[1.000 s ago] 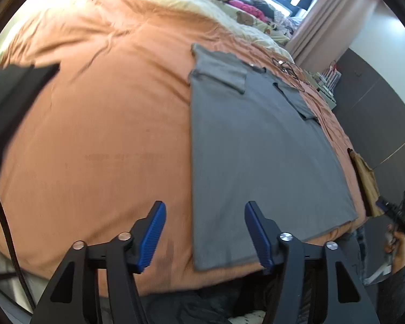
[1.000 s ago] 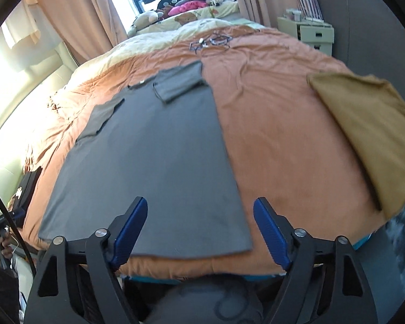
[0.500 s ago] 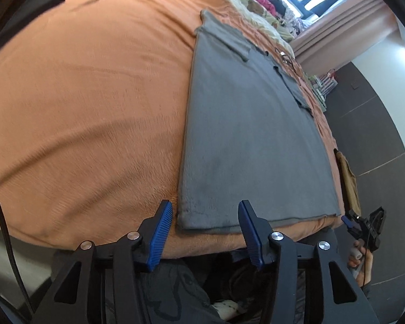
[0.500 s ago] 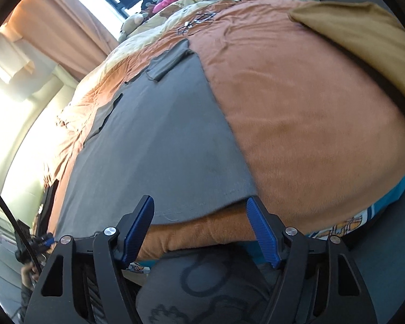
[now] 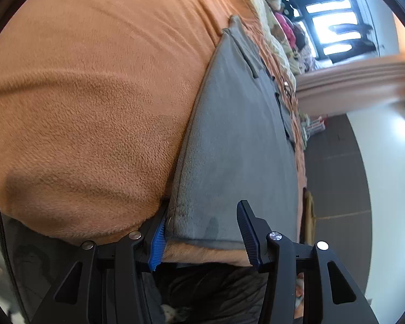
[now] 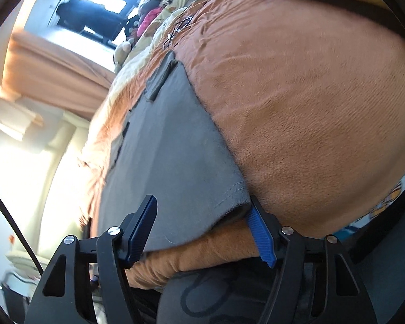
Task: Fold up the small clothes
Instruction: 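Close both tools on the shirt hem, then lift the hem with both tools and carry it toward the collar, then lay the hem down near the collar and open both tools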
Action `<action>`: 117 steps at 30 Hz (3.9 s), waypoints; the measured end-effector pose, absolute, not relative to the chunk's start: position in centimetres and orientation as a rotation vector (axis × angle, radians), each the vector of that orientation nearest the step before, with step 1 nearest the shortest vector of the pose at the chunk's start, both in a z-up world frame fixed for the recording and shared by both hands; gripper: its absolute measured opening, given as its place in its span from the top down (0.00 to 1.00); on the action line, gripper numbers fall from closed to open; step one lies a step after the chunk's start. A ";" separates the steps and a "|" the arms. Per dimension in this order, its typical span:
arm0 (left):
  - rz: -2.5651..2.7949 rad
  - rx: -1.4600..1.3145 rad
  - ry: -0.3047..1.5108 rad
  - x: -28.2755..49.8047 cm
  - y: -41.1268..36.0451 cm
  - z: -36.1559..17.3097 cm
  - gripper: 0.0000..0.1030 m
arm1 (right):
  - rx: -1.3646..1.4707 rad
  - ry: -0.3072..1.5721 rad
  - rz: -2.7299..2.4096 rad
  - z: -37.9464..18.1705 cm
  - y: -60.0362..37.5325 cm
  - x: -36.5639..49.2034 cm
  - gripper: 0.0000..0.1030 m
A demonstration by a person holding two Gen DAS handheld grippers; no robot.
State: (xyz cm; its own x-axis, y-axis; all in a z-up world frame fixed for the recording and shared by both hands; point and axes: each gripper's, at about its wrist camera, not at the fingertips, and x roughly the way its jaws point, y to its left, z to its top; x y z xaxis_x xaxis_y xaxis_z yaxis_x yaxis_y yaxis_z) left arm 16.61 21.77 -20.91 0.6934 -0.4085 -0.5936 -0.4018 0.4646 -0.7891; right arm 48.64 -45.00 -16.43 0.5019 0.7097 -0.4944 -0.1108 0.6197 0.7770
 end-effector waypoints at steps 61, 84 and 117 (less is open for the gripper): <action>0.090 -1.131 0.526 -0.6 23.1 -9.8 0.96 | 0.684 0.689 0.618 -10.0 -47.6 31.7 1.00; 0.126 -0.935 0.529 21.0 28.8 2.3 0.96 | 0.526 0.625 0.623 -0.8 -39.5 52.0 1.00; 0.353 -0.893 0.876 50.4 37.5 -12.1 0.95 | 0.456 0.941 0.465 -7.9 -23.8 83.2 1.00</action>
